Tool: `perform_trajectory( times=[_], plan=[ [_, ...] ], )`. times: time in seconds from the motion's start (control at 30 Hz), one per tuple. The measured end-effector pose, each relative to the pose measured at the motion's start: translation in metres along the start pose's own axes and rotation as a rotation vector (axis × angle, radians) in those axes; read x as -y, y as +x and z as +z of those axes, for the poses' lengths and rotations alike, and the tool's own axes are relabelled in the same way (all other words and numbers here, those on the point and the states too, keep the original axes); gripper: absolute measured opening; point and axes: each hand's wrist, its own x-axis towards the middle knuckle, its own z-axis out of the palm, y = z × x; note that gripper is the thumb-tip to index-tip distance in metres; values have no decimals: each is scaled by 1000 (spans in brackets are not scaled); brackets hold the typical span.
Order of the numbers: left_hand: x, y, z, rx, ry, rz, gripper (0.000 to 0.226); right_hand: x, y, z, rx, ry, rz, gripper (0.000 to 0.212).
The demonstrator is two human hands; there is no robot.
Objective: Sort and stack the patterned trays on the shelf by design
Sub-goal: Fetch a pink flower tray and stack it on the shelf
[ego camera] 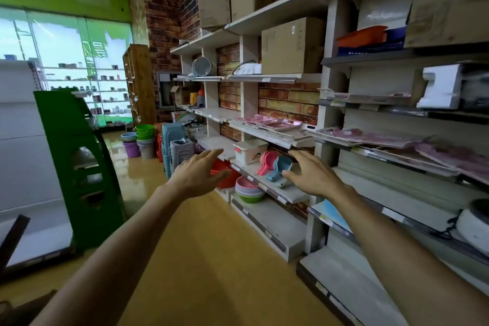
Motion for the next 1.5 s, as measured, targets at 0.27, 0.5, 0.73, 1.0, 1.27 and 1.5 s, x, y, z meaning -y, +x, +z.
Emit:
perform_trajectory(
  times=[0.27,0.5,0.73,1.0,1.27,1.5],
  plan=[
    [25,42,28,-21,-32,-39,70,-14,51,27,26,7,14,60],
    [83,123,54,-36,-45,-22,70,-19,139,69,24,76,31,59],
    [160,238,74,5,-105,34,70,-16,259,107,19,65,78,69],
    [227,349,121,5,-185,69,66,-26,383,162,-18,58,90,68],
    [303,472,188,18,-175,65,66,-54,529,244,-23,85,85,64],
    [364,613,222,38,-155,65,64,-78,680,296,-29,89,60,61]
  ],
)
